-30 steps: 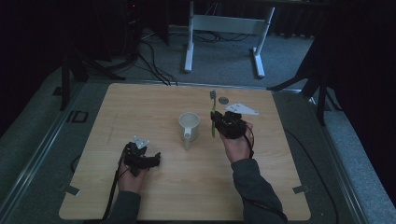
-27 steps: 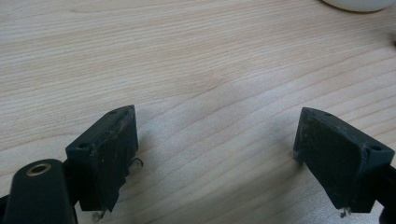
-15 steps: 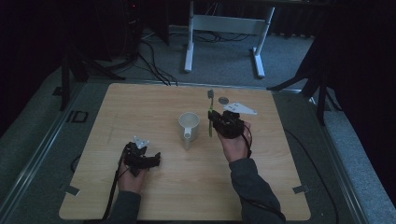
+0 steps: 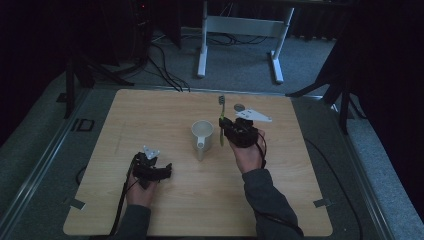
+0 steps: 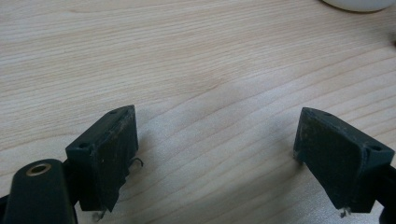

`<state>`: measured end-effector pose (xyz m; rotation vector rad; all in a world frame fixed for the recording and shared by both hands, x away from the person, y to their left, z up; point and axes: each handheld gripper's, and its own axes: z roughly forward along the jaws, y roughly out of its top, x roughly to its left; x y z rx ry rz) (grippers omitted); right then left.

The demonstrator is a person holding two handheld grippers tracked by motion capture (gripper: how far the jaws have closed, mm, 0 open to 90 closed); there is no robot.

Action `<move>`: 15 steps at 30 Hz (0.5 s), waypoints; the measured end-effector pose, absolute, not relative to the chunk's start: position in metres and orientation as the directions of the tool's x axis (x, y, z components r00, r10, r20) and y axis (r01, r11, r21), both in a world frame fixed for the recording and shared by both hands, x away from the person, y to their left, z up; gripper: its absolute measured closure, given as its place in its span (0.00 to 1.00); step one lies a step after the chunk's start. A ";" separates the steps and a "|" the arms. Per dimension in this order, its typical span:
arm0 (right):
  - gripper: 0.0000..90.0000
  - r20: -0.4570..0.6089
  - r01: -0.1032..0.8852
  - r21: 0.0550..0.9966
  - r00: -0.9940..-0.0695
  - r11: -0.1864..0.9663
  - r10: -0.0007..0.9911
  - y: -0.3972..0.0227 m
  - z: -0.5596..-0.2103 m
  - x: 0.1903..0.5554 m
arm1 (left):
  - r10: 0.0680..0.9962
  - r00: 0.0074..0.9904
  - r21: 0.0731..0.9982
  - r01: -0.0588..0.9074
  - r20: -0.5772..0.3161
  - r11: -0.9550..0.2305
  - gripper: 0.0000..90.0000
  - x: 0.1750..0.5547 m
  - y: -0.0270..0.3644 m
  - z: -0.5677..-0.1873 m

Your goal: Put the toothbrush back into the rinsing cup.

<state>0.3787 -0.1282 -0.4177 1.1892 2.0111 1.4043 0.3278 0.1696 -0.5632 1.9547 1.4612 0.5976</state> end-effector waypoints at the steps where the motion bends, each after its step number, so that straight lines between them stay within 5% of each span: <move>1: 0.90 0.135 0.409 0.904 -0.552 0.126 0.823 -0.128 -0.417 0.379 | 0.958 0.286 0.707 0.679 -0.007 -0.198 0.16 0.328 0.170 -0.563; 15: 0.90 0.141 0.401 0.908 -0.567 0.122 0.812 -0.120 -0.413 0.378 | 0.958 0.286 0.708 0.679 -0.008 -0.197 0.16 0.328 0.170 -0.563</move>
